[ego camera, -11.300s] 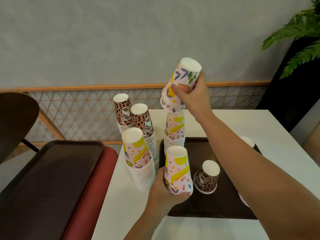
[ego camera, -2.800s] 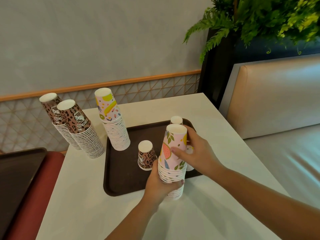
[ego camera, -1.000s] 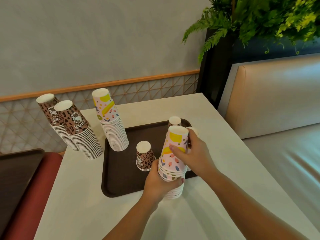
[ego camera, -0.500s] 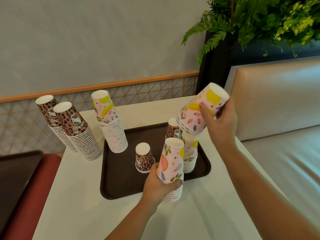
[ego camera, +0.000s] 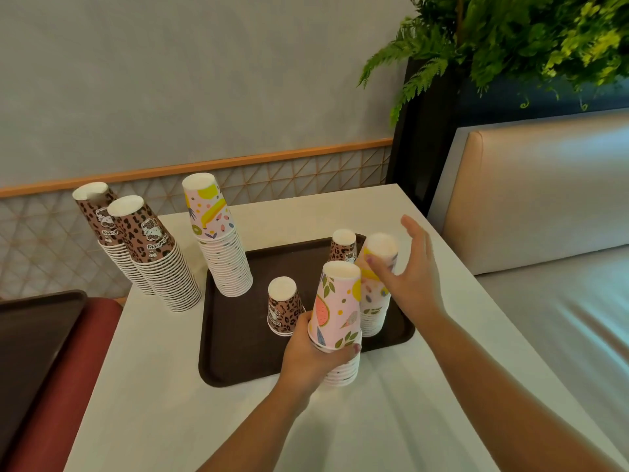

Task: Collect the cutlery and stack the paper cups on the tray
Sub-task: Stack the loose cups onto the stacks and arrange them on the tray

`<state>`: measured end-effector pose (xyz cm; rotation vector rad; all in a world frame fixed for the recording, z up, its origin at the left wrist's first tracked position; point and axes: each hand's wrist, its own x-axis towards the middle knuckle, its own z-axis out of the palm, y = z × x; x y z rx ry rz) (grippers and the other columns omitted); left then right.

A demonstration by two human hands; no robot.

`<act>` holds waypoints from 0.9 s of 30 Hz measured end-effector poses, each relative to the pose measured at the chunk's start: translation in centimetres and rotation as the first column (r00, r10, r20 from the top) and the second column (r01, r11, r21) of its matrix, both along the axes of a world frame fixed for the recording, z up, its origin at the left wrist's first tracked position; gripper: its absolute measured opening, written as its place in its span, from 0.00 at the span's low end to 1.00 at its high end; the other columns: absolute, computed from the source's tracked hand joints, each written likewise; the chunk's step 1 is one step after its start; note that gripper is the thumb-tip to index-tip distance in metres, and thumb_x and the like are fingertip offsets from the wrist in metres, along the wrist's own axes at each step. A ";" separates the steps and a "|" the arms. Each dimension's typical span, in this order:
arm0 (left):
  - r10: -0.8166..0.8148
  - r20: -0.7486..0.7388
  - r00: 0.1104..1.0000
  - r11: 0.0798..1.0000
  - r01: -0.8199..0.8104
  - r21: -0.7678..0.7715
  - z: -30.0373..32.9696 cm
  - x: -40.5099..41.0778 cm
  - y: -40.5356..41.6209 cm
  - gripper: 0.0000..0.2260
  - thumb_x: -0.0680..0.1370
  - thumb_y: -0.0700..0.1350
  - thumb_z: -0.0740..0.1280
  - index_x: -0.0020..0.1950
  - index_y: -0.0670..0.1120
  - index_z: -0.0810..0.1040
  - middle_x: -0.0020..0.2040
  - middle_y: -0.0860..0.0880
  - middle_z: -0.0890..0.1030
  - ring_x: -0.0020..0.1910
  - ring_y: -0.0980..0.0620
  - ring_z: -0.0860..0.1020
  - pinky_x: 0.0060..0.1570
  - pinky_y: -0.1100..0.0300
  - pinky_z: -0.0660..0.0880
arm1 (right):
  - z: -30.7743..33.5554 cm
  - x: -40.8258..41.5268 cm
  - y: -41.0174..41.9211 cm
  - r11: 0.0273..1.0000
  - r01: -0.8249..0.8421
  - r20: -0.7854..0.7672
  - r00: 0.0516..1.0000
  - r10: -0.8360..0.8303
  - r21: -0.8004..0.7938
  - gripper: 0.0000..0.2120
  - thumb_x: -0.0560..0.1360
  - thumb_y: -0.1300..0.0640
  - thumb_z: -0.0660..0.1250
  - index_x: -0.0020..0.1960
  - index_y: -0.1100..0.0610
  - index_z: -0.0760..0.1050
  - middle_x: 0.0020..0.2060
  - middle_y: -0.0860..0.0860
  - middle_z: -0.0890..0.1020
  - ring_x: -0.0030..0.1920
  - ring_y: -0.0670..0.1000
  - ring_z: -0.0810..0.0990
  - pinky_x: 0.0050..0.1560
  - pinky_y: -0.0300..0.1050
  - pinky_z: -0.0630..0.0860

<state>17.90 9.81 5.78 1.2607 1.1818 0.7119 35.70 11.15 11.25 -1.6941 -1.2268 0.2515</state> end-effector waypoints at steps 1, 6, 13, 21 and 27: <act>0.000 0.005 1.000 1.000 0.000 0.001 0.1 0.0 0.0 0.32 0.62 0.40 0.80 0.61 0.52 0.69 0.55 0.56 0.78 0.53 0.61 0.76 0.47 0.68 0.73 | 0.3 -0.4 -0.5 0.999 -0.008 0.010 1.000 0.008 0.043 0.37 0.69 0.44 0.71 0.72 0.52 0.59 0.68 0.48 0.67 0.66 0.44 0.67 0.63 0.33 0.63; 0.000 0.040 0.999 1.000 -0.001 0.021 0.5 0.1 -0.1 0.32 0.62 0.40 0.80 0.62 0.51 0.70 0.54 0.54 0.80 0.54 0.58 0.78 0.49 0.65 0.75 | 1.5 -3.1 -3.1 0.965 -0.257 -0.073 0.964 0.254 -0.044 0.33 0.69 0.48 0.72 0.70 0.49 0.60 0.59 0.42 0.74 0.56 0.40 0.74 0.54 0.31 0.71; -0.088 0.065 0.994 0.993 0.083 0.079 1.2 0.2 -0.3 0.37 0.60 0.38 0.81 0.64 0.51 0.69 0.57 0.54 0.79 0.57 0.57 0.77 0.54 0.62 0.77 | 1.2 -4.4 -3.4 0.934 -0.297 -0.093 0.954 0.284 -0.196 0.28 0.69 0.49 0.72 0.65 0.50 0.65 0.51 0.40 0.74 0.51 0.39 0.73 0.44 0.23 0.70; -0.101 0.039 0.994 0.991 0.097 0.095 0.3 0.1 0.0 0.36 0.58 0.39 0.81 0.62 0.53 0.71 0.57 0.54 0.80 0.58 0.56 0.77 0.57 0.59 0.76 | 2.2 -3.7 -3.0 0.960 -0.239 -0.105 0.969 0.225 -0.146 0.25 0.69 0.49 0.72 0.62 0.53 0.67 0.48 0.45 0.77 0.49 0.44 0.77 0.44 0.31 0.74; -0.074 -0.028 0.997 0.995 0.076 0.064 -0.3 0.1 0.0 0.34 0.58 0.40 0.82 0.60 0.50 0.72 0.54 0.52 0.80 0.55 0.53 0.79 0.56 0.54 0.77 | 5.2 -2.2 -1.8 0.984 -0.176 -0.137 0.976 0.172 -0.022 0.17 0.71 0.51 0.70 0.57 0.53 0.69 0.45 0.44 0.78 0.45 0.42 0.79 0.38 0.31 0.77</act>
